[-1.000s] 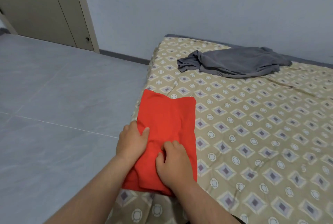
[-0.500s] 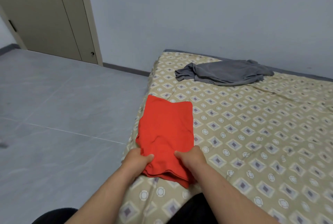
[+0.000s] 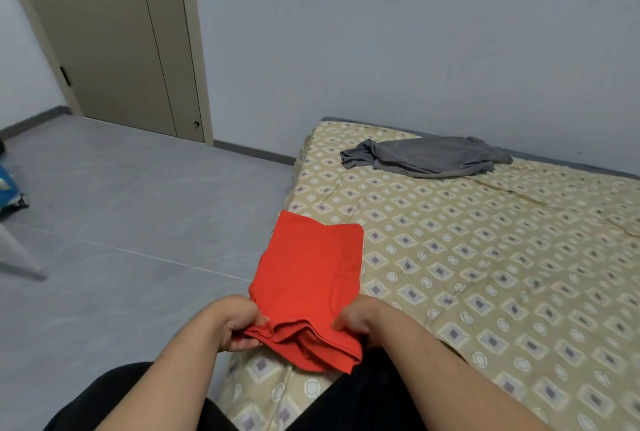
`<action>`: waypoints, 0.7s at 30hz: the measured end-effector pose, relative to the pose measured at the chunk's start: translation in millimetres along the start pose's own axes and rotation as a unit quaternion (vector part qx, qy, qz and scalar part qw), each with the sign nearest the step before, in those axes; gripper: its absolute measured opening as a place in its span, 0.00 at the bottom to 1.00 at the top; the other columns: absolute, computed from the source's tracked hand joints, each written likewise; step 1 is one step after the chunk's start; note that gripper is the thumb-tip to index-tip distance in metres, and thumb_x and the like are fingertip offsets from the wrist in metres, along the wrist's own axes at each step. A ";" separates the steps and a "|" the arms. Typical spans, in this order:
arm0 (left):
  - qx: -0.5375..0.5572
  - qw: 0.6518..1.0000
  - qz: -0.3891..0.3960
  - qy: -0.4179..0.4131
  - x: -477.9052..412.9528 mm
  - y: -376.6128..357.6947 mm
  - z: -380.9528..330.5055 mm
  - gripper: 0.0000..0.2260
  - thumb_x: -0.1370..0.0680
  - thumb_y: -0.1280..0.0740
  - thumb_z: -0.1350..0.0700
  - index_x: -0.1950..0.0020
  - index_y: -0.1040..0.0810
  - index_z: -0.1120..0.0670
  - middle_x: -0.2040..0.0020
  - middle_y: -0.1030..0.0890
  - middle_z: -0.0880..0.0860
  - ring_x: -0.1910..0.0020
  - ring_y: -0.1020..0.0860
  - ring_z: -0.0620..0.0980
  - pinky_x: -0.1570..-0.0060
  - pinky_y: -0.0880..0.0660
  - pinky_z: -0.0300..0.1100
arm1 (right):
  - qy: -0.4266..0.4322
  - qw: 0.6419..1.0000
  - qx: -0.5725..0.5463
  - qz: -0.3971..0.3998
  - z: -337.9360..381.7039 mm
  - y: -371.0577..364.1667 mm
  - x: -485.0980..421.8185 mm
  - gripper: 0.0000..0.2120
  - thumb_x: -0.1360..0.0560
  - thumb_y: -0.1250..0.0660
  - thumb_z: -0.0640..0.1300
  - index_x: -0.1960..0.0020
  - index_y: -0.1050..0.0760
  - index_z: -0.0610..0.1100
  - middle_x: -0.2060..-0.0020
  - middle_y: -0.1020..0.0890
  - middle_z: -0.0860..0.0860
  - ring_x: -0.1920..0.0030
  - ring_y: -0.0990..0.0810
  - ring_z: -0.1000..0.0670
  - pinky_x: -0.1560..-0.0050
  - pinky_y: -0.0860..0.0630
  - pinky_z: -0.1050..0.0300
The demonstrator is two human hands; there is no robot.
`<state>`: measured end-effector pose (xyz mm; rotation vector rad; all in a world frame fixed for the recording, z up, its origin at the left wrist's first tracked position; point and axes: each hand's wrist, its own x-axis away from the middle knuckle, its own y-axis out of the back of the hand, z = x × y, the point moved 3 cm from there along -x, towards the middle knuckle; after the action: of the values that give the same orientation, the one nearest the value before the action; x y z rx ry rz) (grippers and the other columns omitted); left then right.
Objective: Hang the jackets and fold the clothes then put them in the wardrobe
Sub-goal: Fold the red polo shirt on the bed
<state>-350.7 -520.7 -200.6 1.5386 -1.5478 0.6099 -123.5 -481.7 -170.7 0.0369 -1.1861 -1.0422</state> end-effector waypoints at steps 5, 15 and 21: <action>0.018 0.999 -0.028 -0.016 -2.2 5.3 2.7 0.05 0.22 0.35 0.65 0.56 0.23 0.57 0.74 0.22 0.51 0.78 0.26 0.44 0.81 0.30 0.33 | 0.008 0.997 -0.075 -0.031 -0.2 5.7 3.4 0.16 0.24 0.30 0.37 0.39 0.30 0.36 0.52 0.21 0.42 0.55 0.17 0.40 0.65 0.19 0.43; 0.081 0.996 0.013 0.027 -14.9 -4.8 6.3 0.08 0.24 0.29 0.54 0.49 0.21 0.57 0.67 0.16 0.53 0.66 0.18 0.50 0.71 0.21 0.42 | -0.017 0.989 -0.130 -0.063 0.6 7.4 -18.3 0.29 0.31 0.35 0.40 0.31 0.34 0.36 0.47 0.21 0.43 0.51 0.19 0.43 0.56 0.21 0.52; 0.120 0.992 0.022 0.024 -15.8 -11.6 3.9 0.08 0.25 0.31 0.64 0.62 0.27 0.57 0.79 0.27 0.51 0.85 0.33 0.43 0.85 0.40 0.30 | -0.022 0.963 -0.262 -0.062 5.1 9.2 -36.8 0.10 0.25 0.32 0.41 0.45 0.26 0.39 0.54 0.17 0.43 0.55 0.17 0.44 0.57 0.21 0.54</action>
<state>-342.2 -516.6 -218.2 1.6572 -1.5184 0.8793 -121.2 -449.2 -190.7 -0.3328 -0.9241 -1.4467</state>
